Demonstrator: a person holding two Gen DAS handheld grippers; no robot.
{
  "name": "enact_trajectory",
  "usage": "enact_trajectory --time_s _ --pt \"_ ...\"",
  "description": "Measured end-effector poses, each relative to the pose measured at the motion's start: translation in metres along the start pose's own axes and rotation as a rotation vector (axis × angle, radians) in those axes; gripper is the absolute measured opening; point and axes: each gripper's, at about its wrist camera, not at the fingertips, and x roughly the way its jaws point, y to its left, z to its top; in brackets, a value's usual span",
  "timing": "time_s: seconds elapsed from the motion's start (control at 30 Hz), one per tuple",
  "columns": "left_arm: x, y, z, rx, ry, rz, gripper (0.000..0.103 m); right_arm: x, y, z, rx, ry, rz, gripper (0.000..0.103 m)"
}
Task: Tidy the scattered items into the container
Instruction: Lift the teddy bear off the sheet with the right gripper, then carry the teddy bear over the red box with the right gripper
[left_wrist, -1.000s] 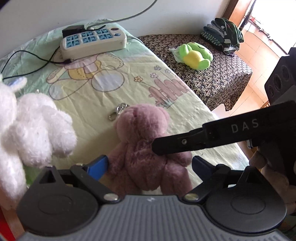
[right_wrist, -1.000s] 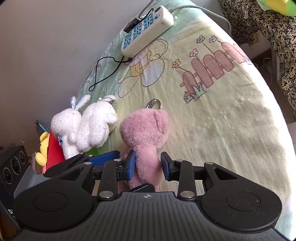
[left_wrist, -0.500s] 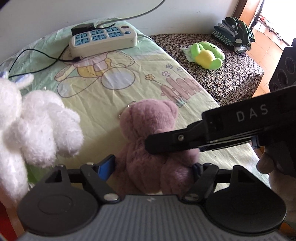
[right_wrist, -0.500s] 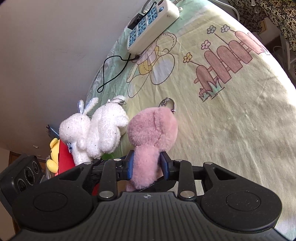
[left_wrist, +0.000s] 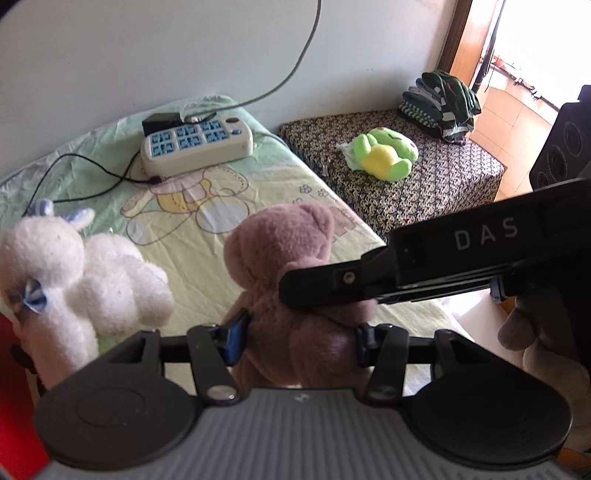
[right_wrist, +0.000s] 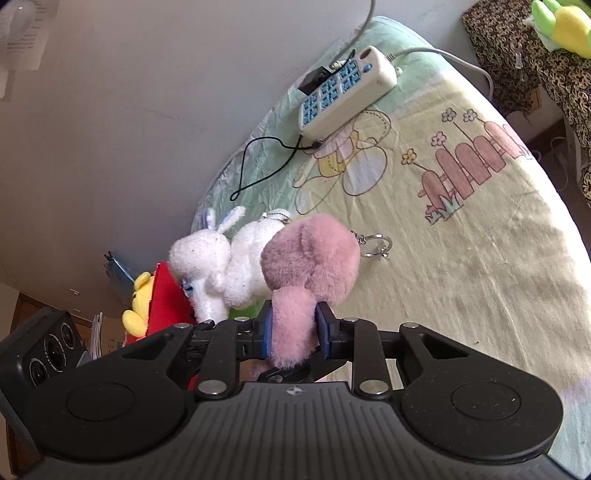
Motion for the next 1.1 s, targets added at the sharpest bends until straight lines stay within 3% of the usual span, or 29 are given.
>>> enact_trajectory --time_s 0.33,0.6,0.87,1.1 --pt "-0.084 0.018 0.004 -0.057 -0.188 0.057 0.052 -0.022 0.077 0.0 -0.165 -0.087 0.124 0.026" --pt "-0.152 0.056 -0.013 -0.09 -0.314 0.121 0.052 -0.005 0.148 -0.014 -0.293 -0.106 0.193 0.026" --pt "-0.22 0.137 -0.04 -0.129 -0.369 0.195 0.052 0.056 0.234 -0.045 -0.382 -0.094 0.248 0.026" --pt "-0.25 0.221 -0.07 -0.179 -0.341 0.24 0.052 0.141 0.294 -0.075 -0.459 -0.034 0.233 0.026"
